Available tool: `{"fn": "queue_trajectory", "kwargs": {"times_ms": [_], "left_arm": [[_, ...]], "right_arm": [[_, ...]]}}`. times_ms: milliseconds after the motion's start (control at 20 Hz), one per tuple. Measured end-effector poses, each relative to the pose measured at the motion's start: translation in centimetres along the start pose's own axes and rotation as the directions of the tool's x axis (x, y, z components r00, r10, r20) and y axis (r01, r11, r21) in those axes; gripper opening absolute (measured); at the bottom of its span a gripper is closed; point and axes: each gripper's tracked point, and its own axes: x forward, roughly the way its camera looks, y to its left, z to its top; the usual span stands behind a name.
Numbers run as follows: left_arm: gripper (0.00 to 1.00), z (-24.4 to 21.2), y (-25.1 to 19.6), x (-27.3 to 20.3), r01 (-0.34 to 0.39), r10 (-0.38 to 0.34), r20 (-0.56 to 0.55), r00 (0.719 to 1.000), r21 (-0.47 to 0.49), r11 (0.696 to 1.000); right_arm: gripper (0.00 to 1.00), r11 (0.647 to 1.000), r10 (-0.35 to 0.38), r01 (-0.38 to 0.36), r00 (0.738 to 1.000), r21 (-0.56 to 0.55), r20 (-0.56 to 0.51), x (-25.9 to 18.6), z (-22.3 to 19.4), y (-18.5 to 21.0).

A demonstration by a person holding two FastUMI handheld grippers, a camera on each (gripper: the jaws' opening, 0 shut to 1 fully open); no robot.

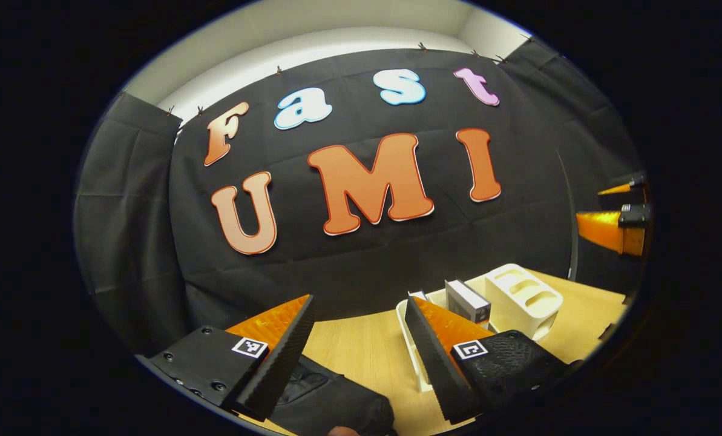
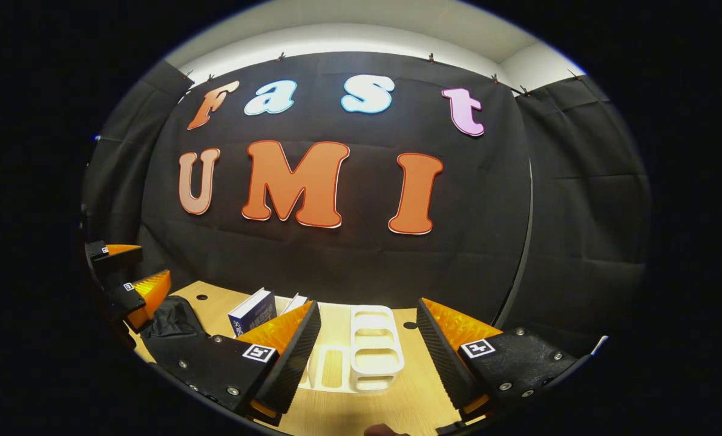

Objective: Open the schoolbag, grab two books from the bookshelf and put them into the schoolbag.

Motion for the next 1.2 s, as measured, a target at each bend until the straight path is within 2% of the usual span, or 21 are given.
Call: {"fn": "queue_trajectory", "kwargs": {"times_ms": [250,500,800,1200], "left_arm": [[0.96,-6.7,0.2,-1.1,0.011,0.007,-0.123,0.992,0.152,0.988],[0.97,-15.1,-0.1,-2.1,0.049,0.039,-0.254,0.966,0.332,0.942],[0.98,-22.6,-1.3,-3.1,0.125,0.055,-0.377,0.925,0.436,0.891],[0.98,-30.4,-1.3,-4.1,0.217,0.107,-0.517,0.849,0.527,0.822]], "right_arm": [[0.95,0.999,0.031,-0.032,0.999,-0.007,-0.018,0.4,-1.1,0.5],[0.95,0.998,0.061,-0.062,0.997,-0.005,-0.04,0.8,-2.6,1.3],[0.95,0.998,0.058,-0.059,0.997,-0.014,-0.06,1.2,-3.7,0.5],[0.95,0.999,0.031,-0.032,0.996,-0.011,-0.08,1.2,-4.7,-1.3]]}}
